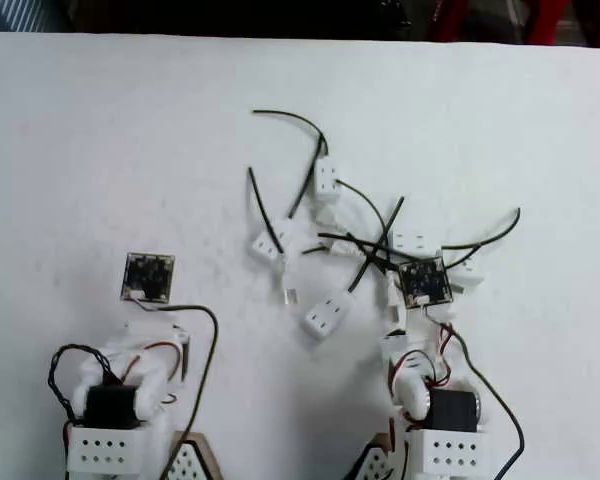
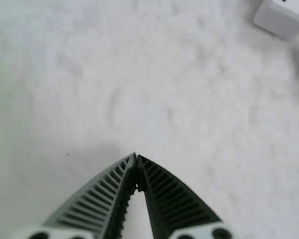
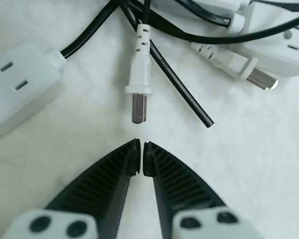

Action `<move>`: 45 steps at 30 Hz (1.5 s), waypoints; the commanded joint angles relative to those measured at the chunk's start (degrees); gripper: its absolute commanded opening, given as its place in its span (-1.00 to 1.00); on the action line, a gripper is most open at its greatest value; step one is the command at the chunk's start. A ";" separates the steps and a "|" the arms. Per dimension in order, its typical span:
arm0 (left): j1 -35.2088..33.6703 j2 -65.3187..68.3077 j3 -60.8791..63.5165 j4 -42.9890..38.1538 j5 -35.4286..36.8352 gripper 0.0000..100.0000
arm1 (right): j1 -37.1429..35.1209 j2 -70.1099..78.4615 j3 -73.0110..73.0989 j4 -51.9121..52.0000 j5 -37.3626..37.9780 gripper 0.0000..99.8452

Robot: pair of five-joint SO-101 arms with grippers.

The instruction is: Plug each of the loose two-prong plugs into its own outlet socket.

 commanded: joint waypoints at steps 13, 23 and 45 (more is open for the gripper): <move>0.48 -1.01 -0.44 -0.18 -0.18 -0.95 | 0.57 -0.22 0.62 0.04 -0.35 -0.96; 0.40 -1.01 -0.44 -0.18 -0.18 -0.95 | 0.48 -0.22 0.62 0.04 0.00 -0.96; 0.31 -1.01 -0.44 -0.18 -0.44 -0.95 | 3.65 0.57 -28.84 -4.70 -0.44 -0.96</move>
